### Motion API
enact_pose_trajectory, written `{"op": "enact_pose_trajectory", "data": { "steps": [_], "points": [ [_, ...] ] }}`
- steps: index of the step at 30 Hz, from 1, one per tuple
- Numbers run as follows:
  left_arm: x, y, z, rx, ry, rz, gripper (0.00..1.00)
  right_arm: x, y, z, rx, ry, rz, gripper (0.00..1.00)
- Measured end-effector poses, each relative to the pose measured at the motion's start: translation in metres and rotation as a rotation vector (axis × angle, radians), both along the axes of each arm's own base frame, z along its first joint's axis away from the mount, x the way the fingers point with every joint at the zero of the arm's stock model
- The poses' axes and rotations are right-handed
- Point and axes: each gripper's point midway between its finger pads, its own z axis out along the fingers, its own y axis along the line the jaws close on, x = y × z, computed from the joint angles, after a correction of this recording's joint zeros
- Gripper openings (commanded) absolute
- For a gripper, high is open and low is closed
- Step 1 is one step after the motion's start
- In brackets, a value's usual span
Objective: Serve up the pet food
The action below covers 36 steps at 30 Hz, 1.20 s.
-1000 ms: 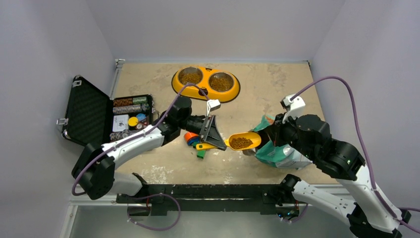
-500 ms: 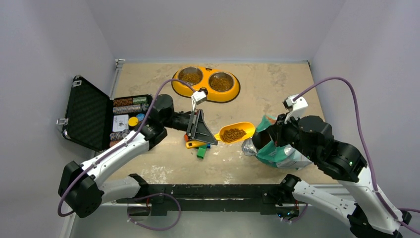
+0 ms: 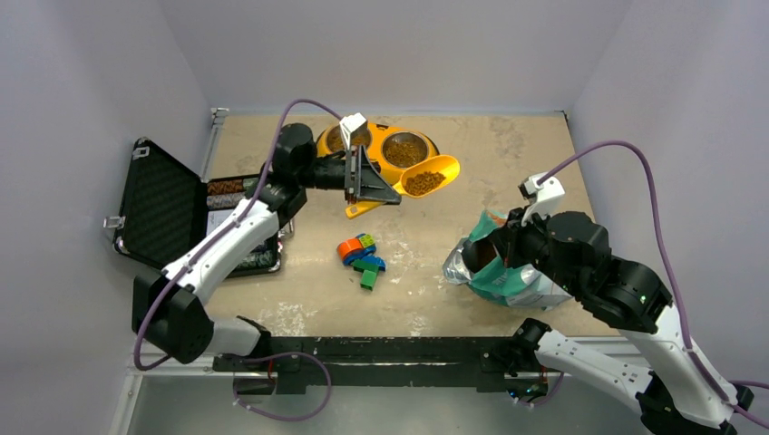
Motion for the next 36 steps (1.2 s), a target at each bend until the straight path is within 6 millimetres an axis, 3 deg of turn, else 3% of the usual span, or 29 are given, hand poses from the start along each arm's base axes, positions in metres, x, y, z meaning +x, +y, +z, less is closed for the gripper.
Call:
{"op": "enact_pose_trajectory", "data": {
  "steps": [8,15,20,29,36],
  "points": [
    [0.082,-0.003,-0.032,0.099,0.157,0.155,0.0,0.0,-0.006,0.004,0.001,-0.016,-0.022,0.0],
    [0.167,0.041,-0.103,0.187,0.385,0.365,0.0,-0.001,-0.011,0.008,0.008,-0.027,-0.042,0.0],
    [0.212,0.074,-0.131,0.21,0.49,0.478,0.0,-0.004,-0.015,0.009,0.025,-0.027,-0.052,0.0],
    [0.267,0.122,-0.134,0.235,0.599,0.627,0.0,-0.006,-0.018,0.01,0.043,-0.024,-0.066,0.0],
    [0.286,0.137,-0.165,0.362,0.783,0.705,0.0,-0.005,-0.02,0.01,0.049,-0.025,-0.082,0.0]
  ]
}}
